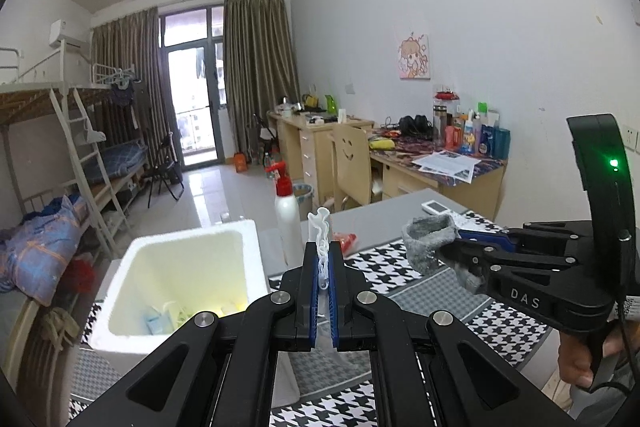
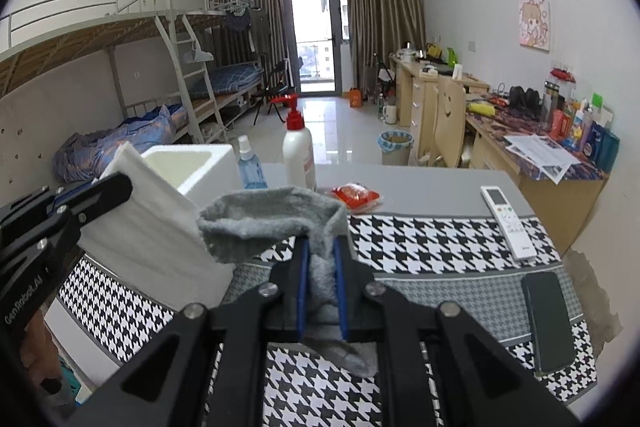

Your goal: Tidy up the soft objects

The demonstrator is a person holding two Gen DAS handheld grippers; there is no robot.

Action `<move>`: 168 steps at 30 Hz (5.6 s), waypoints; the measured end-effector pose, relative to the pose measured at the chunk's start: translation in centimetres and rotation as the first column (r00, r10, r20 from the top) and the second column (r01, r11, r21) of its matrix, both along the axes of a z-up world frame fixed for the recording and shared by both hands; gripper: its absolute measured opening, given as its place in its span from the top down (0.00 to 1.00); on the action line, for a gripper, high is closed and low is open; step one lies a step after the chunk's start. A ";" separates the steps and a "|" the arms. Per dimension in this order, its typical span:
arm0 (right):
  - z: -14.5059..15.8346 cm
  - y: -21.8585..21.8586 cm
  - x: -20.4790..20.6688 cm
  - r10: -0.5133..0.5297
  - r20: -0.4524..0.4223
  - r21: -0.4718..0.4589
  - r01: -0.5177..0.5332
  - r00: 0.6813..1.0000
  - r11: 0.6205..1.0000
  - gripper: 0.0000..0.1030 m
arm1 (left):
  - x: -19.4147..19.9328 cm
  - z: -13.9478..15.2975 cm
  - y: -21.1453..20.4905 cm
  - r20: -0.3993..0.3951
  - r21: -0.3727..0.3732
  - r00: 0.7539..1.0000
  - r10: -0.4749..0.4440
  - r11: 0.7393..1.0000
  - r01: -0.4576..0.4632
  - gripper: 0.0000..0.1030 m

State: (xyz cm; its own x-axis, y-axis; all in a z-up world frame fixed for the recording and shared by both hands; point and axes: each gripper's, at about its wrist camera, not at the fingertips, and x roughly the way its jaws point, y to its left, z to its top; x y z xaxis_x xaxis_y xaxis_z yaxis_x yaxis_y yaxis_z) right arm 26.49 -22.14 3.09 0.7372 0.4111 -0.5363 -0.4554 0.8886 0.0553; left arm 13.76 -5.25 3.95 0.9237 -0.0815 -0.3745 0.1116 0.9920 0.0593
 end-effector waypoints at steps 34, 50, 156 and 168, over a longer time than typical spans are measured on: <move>2.8 4.7 -0.7 0.151 0.099 0.055 -0.157 0.984 0.986 0.85 | 0.8 4.4 6.3 0.109 -0.008 0.975 0.194 0.981 -0.195 0.96; 1.7 7.8 0.1 0.211 0.061 0.038 -0.213 0.976 0.976 0.85 | 3.4 1.1 8.9 0.004 -0.022 0.967 0.256 0.966 -0.256 0.96; 1.1 10.6 -3.1 0.191 0.119 0.065 -0.200 0.974 0.978 0.14 | -5.5 -1.8 12.3 0.060 -0.103 0.931 0.361 0.930 -0.354 0.01; 0.8 7.7 -5.6 0.129 0.196 0.069 -0.145 0.972 0.987 0.07 | -6.8 -1.3 9.7 0.082 -0.111 0.944 0.320 0.944 -0.310 0.01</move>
